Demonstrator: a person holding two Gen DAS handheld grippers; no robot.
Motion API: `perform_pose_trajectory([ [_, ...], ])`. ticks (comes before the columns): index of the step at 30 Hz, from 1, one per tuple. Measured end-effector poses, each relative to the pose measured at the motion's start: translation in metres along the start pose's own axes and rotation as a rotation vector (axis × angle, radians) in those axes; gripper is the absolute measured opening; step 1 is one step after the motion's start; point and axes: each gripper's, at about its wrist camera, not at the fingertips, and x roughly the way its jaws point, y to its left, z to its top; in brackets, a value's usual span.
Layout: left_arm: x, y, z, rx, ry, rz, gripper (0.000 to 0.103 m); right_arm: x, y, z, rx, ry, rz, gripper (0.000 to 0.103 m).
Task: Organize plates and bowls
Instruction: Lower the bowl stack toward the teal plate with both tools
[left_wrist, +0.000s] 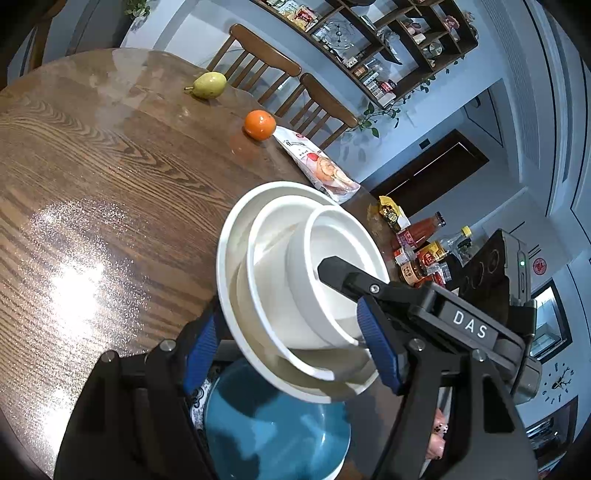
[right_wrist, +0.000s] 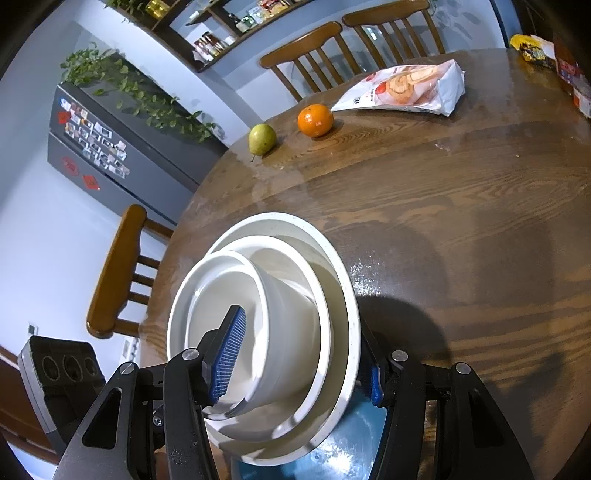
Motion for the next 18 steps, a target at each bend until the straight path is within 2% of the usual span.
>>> perform_pose_trajectory([
  [18,-0.009,-0.008,-0.013,0.021,-0.01,0.007,0.07,-0.012,-0.002,-0.014,0.009,-0.023,0.012,0.058],
])
